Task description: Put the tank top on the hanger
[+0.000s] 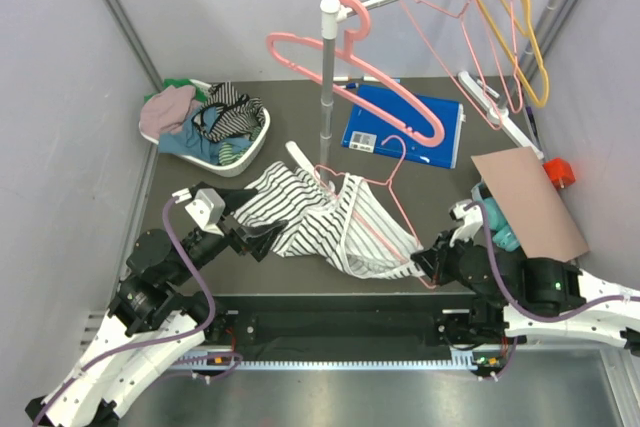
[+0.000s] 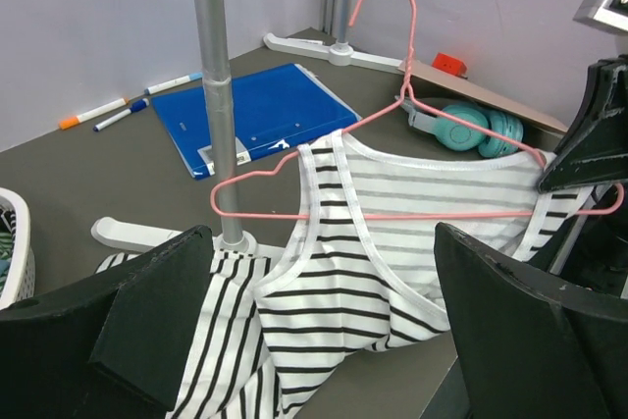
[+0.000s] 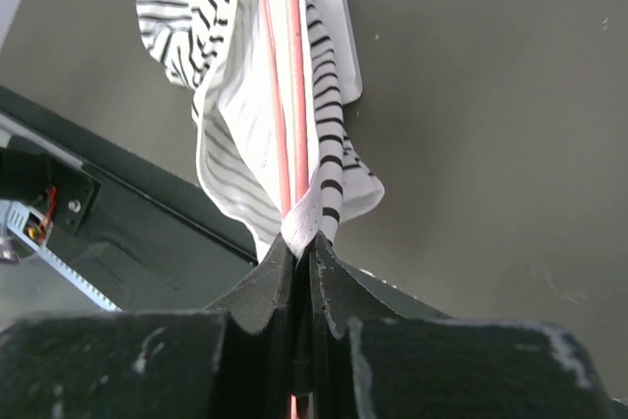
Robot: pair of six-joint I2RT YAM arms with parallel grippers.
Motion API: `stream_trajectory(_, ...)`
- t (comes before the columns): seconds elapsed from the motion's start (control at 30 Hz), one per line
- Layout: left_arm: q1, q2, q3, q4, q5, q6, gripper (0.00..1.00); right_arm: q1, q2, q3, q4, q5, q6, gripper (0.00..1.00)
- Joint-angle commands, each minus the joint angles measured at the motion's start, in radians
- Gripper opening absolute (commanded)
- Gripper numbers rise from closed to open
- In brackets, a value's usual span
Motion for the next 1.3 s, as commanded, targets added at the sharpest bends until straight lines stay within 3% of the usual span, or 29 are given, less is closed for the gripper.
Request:
stream_trajectory(0.0,-0.001,0.001,0.008,0.039,0.009,0.0,0.99,-0.022,0.015,0.117,-0.016,0.198,-0.021,0.0)
stream_trajectory(0.27,-0.001,-0.022,0.003,0.037,0.009,0.002,0.99,-0.022,0.017,0.191,-0.071,0.194,-0.03,0.0)
stream_trajectory(0.7,-0.001,-0.037,0.001,0.03,0.025,0.012,0.99,-0.023,0.017,0.309,-0.29,0.039,0.008,0.0)
stream_trajectory(0.9,-0.001,-0.045,0.0,0.033,0.025,0.014,0.99,-0.023,-0.003,0.343,-0.388,0.068,0.056,0.0)
stream_trajectory(1.27,-0.001,-0.042,-0.005,0.042,0.023,0.012,0.99,-0.022,0.047,0.322,-0.284,0.177,-0.011,0.0)
